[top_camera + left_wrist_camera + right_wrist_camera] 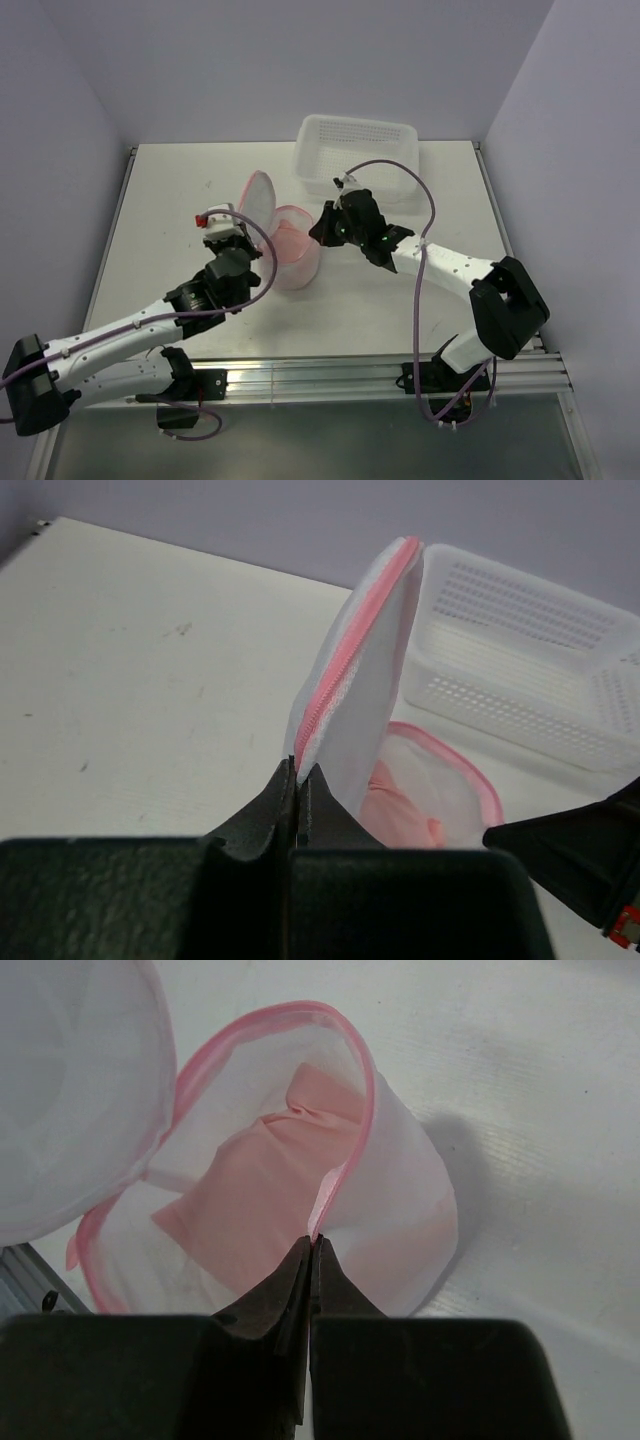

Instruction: Place the bra in the laundry bag and zip it closed

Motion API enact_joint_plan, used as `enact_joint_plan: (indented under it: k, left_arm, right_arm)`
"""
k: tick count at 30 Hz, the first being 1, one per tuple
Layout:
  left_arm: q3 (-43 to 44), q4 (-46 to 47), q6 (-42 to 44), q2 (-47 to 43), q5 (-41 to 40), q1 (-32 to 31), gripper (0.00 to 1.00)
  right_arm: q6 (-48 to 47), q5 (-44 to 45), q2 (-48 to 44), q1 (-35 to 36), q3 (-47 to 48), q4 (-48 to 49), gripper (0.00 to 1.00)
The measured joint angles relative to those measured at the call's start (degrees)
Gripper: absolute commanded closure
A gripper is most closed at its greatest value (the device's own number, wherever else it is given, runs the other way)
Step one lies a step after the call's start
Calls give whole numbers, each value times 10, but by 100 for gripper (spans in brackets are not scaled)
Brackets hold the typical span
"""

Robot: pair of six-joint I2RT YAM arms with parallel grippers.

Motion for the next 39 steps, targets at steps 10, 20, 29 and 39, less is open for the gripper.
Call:
enact_joint_plan:
  k: [10,20,29,39]
  left_arm:
    - [48,2,55,151,-89,-103,75]
    - [82,-19,33,176,-43,-144,20]
    - [64,-34,-2,39,127,-33,41]
    - [57,-68,-92,113,419,295,37]
  right_arm:
    - [2,-36,21,2,1,32,100]
    - [20,-79,21,-15,-11,69,100]
    - [19,-101,21,-36,-16,78,100]
    - [-55,-165,21,-68,-13,70,100]
